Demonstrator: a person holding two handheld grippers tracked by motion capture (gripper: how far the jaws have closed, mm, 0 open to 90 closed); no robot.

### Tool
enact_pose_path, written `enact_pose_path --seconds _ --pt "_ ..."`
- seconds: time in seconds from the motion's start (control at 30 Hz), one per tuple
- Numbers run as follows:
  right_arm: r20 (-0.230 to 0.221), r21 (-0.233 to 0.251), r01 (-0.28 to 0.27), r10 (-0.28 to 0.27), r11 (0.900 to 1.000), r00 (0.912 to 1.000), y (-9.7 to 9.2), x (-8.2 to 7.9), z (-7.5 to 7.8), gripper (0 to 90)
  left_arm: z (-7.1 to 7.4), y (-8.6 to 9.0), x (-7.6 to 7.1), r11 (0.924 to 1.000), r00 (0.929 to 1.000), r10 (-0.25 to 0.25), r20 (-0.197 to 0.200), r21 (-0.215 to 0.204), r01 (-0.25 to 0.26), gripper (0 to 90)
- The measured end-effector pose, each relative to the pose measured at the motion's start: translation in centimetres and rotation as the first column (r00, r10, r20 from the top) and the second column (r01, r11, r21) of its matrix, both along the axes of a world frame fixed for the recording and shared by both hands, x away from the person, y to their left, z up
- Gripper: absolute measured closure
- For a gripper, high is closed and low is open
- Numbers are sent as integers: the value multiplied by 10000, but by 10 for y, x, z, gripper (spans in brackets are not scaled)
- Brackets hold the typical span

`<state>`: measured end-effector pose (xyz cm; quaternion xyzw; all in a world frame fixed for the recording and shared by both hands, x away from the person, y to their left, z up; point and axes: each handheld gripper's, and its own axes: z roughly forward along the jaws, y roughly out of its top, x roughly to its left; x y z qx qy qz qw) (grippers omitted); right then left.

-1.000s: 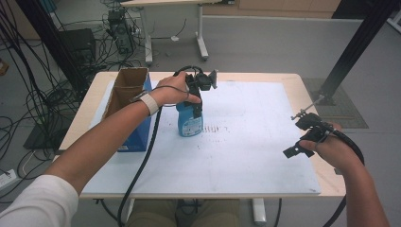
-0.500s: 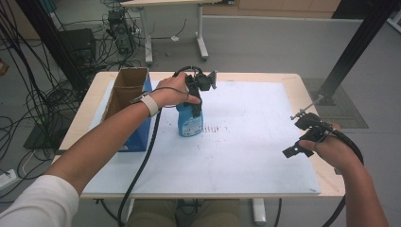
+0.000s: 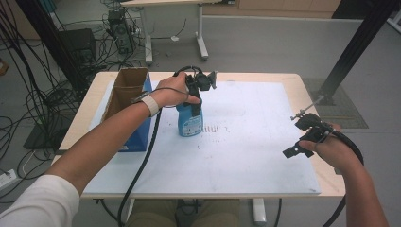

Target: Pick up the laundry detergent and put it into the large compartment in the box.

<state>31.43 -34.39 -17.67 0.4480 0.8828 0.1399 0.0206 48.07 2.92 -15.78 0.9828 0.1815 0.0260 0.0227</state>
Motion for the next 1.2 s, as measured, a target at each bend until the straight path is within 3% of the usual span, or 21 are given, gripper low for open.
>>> enact_pose_path --seconds 0.03,0.5,1.2 --pt "-4 1 11 -11 10000 10000 0 0 0 90 1 1 1 10000 10000 6 -59 -86 -7 373" --pt "14 -21 20 -19 10000 10000 0 -1 1 90 0 6 4 9996 9998 48 -215 -282 -54 386" --pt "22 -21 22 -22 10000 10000 0 -1 1 90 0 5 4 9996 9997 97 -222 -259 -103 385"
